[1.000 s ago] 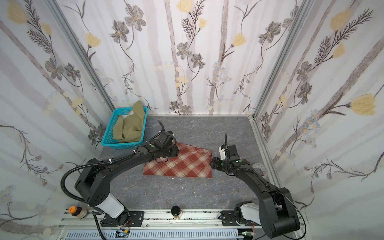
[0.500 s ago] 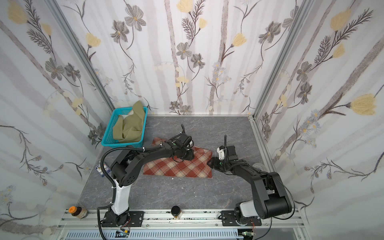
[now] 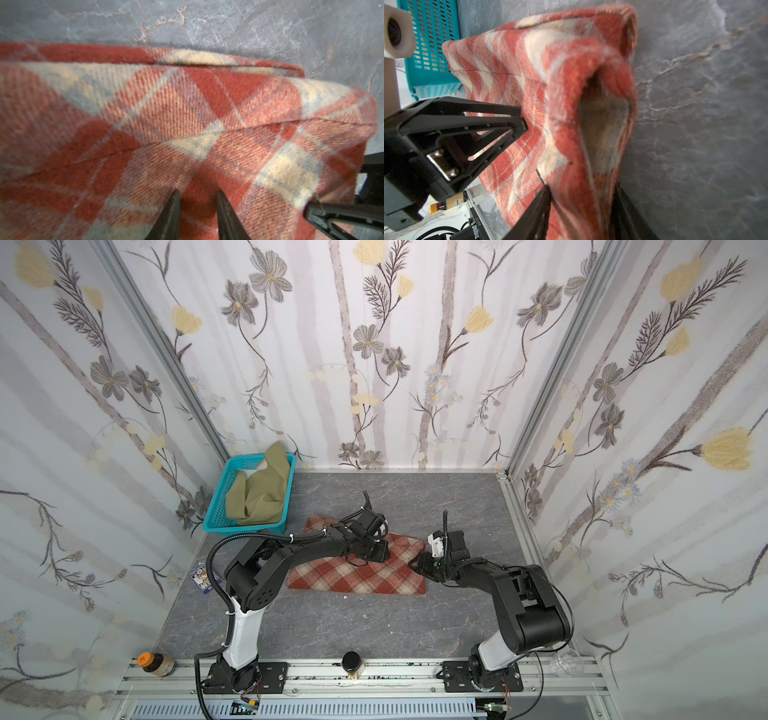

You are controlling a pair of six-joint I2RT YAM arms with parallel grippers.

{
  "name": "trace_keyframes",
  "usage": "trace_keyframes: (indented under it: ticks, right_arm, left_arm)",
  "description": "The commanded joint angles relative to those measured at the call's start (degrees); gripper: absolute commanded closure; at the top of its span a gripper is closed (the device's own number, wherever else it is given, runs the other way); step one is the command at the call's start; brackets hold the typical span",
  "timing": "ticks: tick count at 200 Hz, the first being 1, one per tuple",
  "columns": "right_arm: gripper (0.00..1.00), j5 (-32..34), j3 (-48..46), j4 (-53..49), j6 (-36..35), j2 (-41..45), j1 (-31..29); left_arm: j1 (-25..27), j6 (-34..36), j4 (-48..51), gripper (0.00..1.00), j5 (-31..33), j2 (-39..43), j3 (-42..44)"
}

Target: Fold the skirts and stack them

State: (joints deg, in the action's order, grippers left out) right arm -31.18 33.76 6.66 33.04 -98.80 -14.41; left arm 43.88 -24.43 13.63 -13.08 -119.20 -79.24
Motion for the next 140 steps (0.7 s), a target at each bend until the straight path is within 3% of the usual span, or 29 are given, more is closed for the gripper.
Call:
trace_keyframes:
  ticks: [1,24,62,90,140]
  right_arm:
    - [0.54,2.5,0.55,-0.99,1.5,-1.63,-0.85]
    - [0.62,3.43,1.04,-0.68,2.3,-2.2,-1.54]
    - [1.0,4.34,2.92,-2.78,2.15,-1.39,-1.58]
    - [1.0,6.84,5.6,-8.44,-0.21,1.84,-1.49]
    - [1.0,13.32,13.32,-23.2,-6.12,9.45,-1.05]
  left_arm:
    - [0.08,-0.27,3.42,0.67,-0.35,-0.95,0.82]
    - [0.07,-0.25,3.25,0.67,-0.21,-0.73,1.15]
    - [-0.01,-0.2,2.99,0.68,0.71,0.77,2.17]
    - [-1.12,0.0,3.07,0.68,3.15,3.58,3.22]
    - [-7.56,1.45,3.0,0.67,6.9,10.86,8.72]
